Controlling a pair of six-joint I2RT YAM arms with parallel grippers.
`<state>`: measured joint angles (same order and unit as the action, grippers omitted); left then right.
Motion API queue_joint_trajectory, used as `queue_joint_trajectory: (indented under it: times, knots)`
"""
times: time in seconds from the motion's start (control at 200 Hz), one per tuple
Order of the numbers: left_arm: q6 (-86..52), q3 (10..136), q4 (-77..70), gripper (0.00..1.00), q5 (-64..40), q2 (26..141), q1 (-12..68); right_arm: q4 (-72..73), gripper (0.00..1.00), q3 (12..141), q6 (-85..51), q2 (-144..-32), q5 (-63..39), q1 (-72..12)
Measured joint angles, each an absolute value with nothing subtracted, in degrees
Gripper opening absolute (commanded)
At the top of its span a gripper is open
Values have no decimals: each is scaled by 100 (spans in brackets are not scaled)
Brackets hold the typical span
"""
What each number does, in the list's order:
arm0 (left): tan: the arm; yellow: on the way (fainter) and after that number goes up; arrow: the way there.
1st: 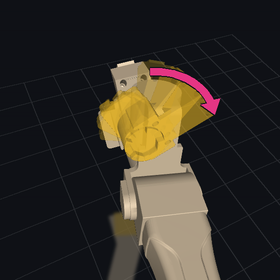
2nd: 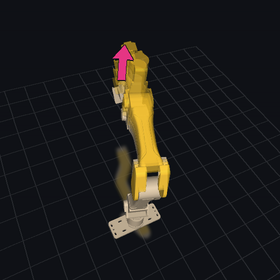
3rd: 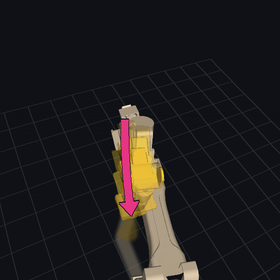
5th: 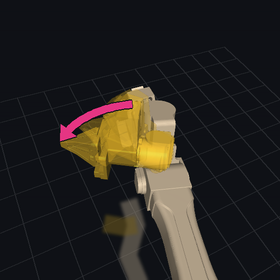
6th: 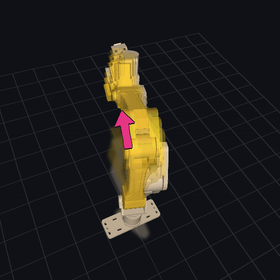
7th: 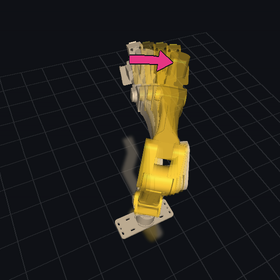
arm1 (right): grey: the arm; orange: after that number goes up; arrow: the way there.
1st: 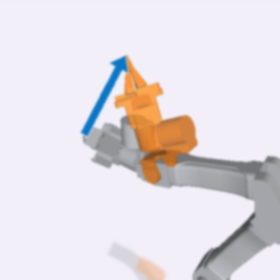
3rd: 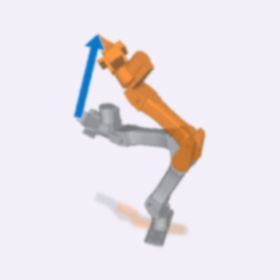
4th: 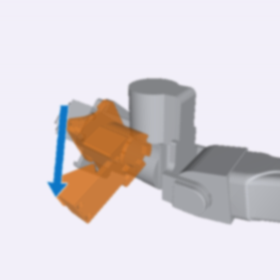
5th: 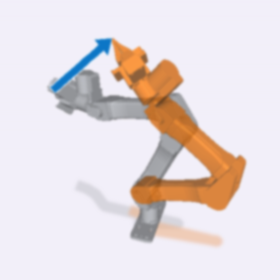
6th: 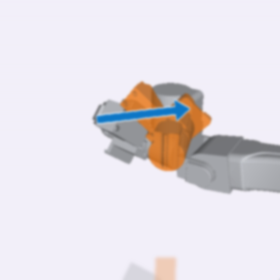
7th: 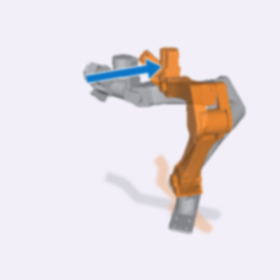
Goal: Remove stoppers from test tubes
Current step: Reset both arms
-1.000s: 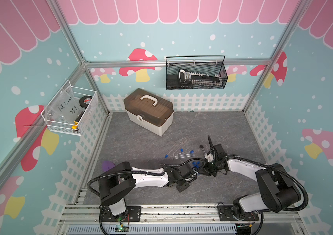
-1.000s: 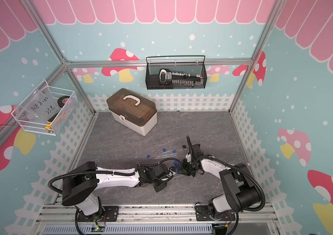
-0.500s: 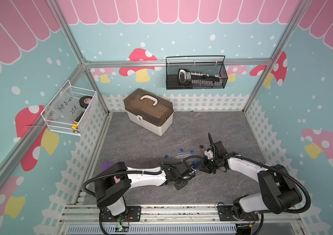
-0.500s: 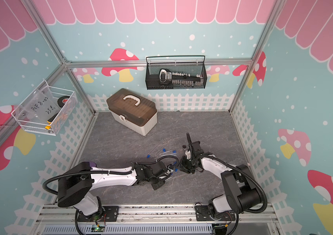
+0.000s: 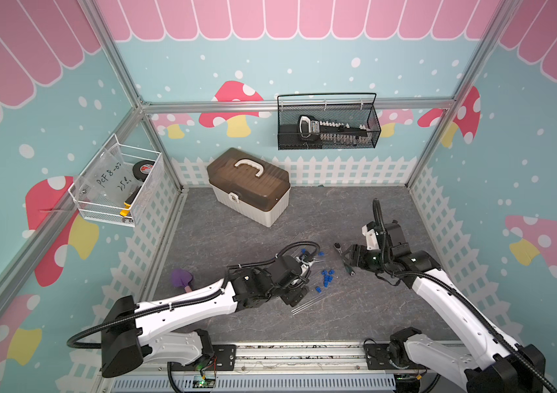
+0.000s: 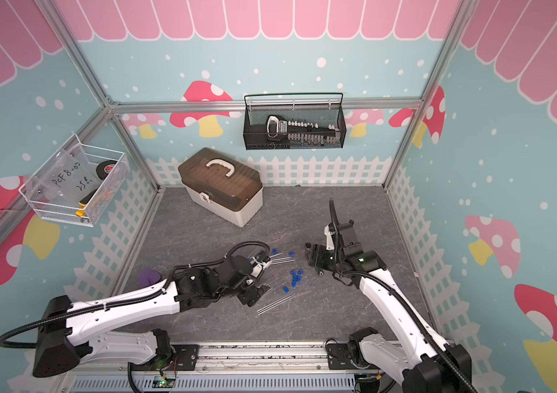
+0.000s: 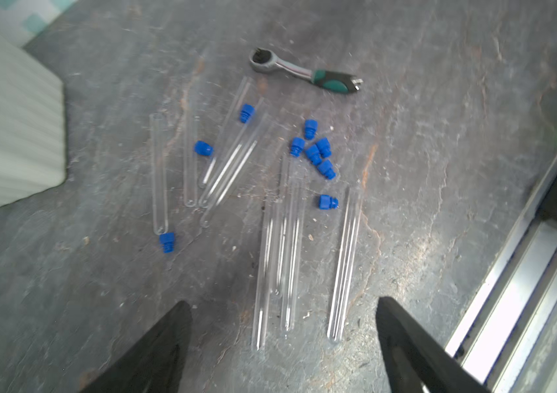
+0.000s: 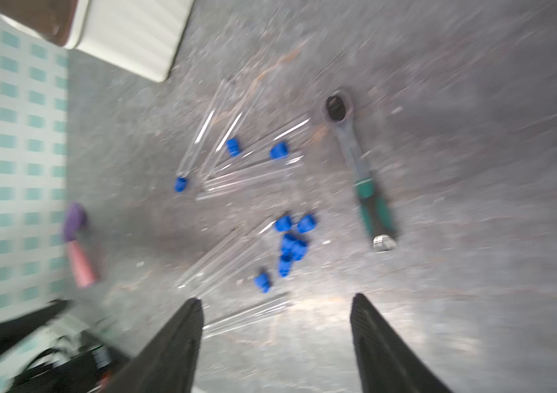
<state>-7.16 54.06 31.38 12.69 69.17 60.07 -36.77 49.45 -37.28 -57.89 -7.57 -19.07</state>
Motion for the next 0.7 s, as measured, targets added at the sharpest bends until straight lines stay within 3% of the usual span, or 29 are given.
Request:
queue_joint_trajectory:
  times: [0.17,0.285,0.465,0.7]
  knots:
    - [-1400,5026,3072,99,1719,6281,5256,-2620,80,3968,-2534,-5035,698,-1865]
    - [-1876,4877,3089,99,2034,6302,4523,-1520,82,3183,-1643,-5017,1212,-1584]
    - [-2137,4707,3070,99,2665,6329,3610,331,82,2309,-904,-5959,1310,-797]
    - [-1643,4012,2202,99,2812,5865,2401,2499,80,1953,-548,-7199,1306,-460]
